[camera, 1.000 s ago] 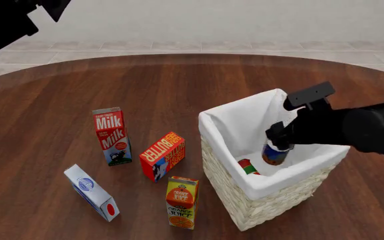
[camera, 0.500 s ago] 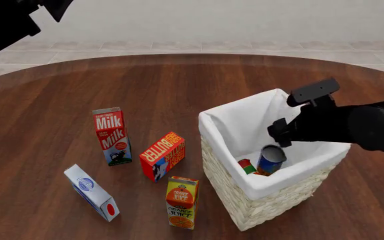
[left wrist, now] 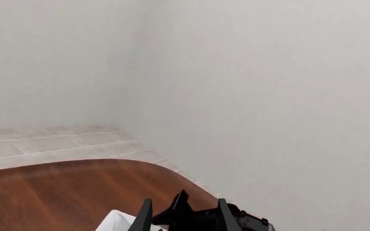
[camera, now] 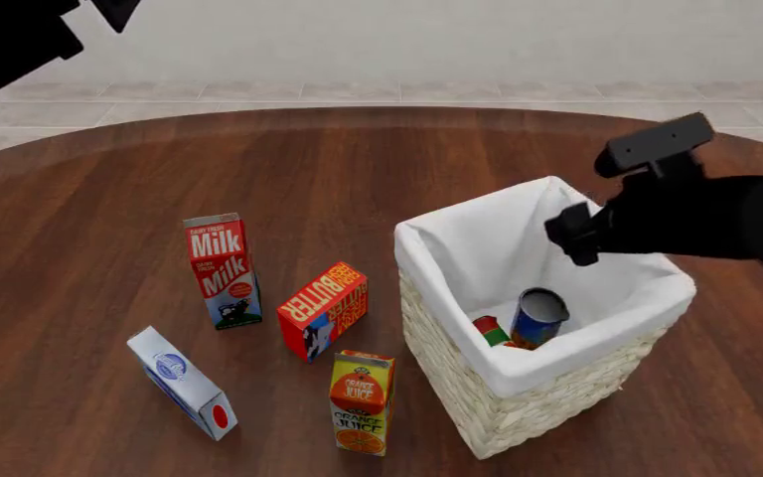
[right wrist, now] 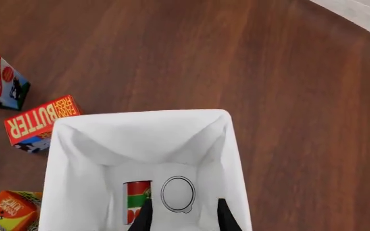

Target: Pick up the alphabet soup and the tomato sauce, and put them in the basket.

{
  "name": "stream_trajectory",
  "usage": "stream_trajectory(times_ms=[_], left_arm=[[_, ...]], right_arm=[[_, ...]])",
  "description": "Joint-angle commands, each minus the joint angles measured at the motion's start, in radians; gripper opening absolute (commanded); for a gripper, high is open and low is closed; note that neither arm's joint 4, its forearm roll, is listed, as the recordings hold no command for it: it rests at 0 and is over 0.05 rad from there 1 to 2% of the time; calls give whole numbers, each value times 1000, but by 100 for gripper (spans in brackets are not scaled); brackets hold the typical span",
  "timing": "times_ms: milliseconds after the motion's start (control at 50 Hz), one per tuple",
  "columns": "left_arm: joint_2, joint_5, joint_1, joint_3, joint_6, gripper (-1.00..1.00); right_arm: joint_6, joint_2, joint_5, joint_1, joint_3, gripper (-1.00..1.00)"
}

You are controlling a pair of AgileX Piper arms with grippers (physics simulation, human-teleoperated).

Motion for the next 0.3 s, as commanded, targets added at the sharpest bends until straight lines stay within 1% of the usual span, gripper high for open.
stream_trajectory(times_ms=[20,300], left_arm=[[5,7,-2,-10,4,100],[4,6,-5,-12,3,100]], right_arm=[[-2,-34,33,15,-30,100],[3,-64,63,25,-63,100]])
